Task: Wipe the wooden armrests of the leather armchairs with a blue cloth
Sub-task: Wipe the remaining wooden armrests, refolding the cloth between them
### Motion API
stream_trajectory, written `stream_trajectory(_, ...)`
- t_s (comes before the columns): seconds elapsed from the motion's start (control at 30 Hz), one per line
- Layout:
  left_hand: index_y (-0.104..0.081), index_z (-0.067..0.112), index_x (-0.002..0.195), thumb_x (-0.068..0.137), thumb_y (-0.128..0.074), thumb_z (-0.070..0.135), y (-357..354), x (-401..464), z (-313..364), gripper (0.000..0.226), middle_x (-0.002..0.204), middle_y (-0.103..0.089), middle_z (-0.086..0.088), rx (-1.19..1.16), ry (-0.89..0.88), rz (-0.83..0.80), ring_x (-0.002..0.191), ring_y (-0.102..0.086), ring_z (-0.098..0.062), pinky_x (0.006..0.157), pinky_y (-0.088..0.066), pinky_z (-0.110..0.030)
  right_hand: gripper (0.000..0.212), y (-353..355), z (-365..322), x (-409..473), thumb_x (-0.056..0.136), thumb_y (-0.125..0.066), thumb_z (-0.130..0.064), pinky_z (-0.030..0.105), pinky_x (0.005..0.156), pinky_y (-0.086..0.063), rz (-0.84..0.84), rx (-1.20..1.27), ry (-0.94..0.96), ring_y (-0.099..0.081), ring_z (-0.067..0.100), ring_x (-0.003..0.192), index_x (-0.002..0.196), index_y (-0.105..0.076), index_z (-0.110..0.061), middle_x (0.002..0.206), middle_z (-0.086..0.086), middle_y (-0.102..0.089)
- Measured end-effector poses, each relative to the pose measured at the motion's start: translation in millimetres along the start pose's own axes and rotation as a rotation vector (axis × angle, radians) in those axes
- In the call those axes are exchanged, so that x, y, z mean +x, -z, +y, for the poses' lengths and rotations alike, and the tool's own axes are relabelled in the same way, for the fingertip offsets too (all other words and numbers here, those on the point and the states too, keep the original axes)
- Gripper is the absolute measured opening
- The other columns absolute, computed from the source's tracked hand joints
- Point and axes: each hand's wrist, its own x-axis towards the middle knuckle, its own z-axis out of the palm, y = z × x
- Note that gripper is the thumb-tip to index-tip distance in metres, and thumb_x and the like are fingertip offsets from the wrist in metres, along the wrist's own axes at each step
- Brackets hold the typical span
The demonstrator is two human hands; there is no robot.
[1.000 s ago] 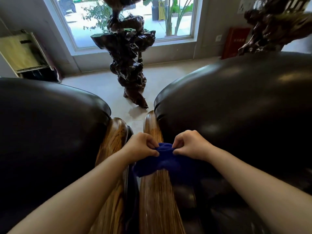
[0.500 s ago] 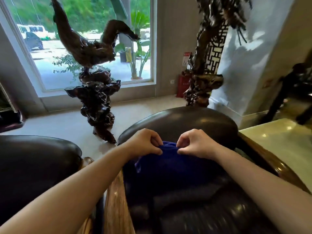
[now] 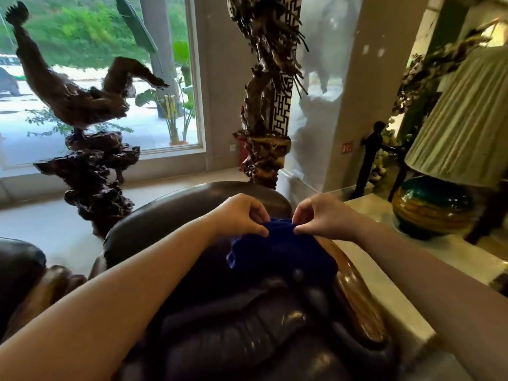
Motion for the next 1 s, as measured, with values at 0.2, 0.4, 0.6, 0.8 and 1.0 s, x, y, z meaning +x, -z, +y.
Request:
stream_trajectory(0.2, -0.069, 0.023, 0.082, 0.068, -0.079, 0.017, -32.0, 46.3, 70.0, 0.018, 0.073, -0.068, 0.012, 0.029, -0.028, -0.003, 0.06, -0.06, 0.011, 0.058, -0.042, 0.0, 0.008, 56.5, 58.0, -34.0, 0.075, -0.072, -0.015, 0.011, 0.058, -0.049, 0.032, 0.006, 0.018, -0.063, 0.0, 0.067, 0.078, -0.07, -0.022, 0.071, -0.011, -0.067)
stream_trajectory(0.4, -0.068, 0.023, 0.083, 0.071, -0.076, 0.016, -65.7, 115.5, 101.0, 0.016, 0.075, -0.069, 0.011, 0.026, -0.064, -0.041, 0.065, -0.063, 0.007, 0.066, -0.045, -0.011, 0.007, 87.7, 131.8, -35.4, 0.078, -0.07, -0.014, 0.017, 0.063, -0.053, 0.06, 0.025, -0.006, -0.065, 0.007, 0.071, 0.085, -0.071, -0.016, 0.074, -0.007, -0.068)
stream_trajectory(0.6, -0.07, 0.016, 0.09, 0.07, -0.077, 0.015, -108.4, 196.8, 102.7, 0.022, 0.082, -0.07, 0.006, -0.019, -0.059, -0.051, 0.072, -0.064, 0.002, 0.066, -0.047, -0.011, 0.008, 106.9, 215.9, -10.9, 0.076, -0.072, -0.017, 0.013, 0.057, -0.047, 0.029, -0.013, -0.064, -0.065, 0.003, 0.071, 0.083, -0.07, -0.022, 0.075, -0.011, -0.067)
stream_trajectory(0.8, -0.069, 0.015, 0.093, 0.07, -0.077, 0.015, -122.3, 281.7, 115.3, 0.024, 0.088, -0.07, 0.003, -0.016, -0.018, -0.076, 0.076, -0.063, 0.0, 0.066, -0.047, -0.007, 0.014, 135.9, 287.1, 24.5, 0.076, -0.072, -0.018, 0.003, 0.049, -0.041, 0.042, 0.038, -0.097, -0.061, -0.009, 0.067, 0.074, -0.067, -0.03, 0.069, -0.016, -0.066)
stream_trajectory(1.0, -0.067, 0.021, 0.086, 0.07, -0.077, 0.015, -154.8, 342.2, 116.5, 0.019, 0.08, -0.068, 0.009, -0.038, 0.047, -0.053, 0.074, -0.063, 0.001, 0.068, -0.046, -0.011, 0.01, 146.1, 364.6, 55.6, 0.074, -0.073, -0.017, 0.007, 0.051, -0.045, 0.011, 0.08, -0.078, -0.064, -0.004, 0.067, 0.079, -0.069, -0.025, 0.072, -0.011, -0.068)
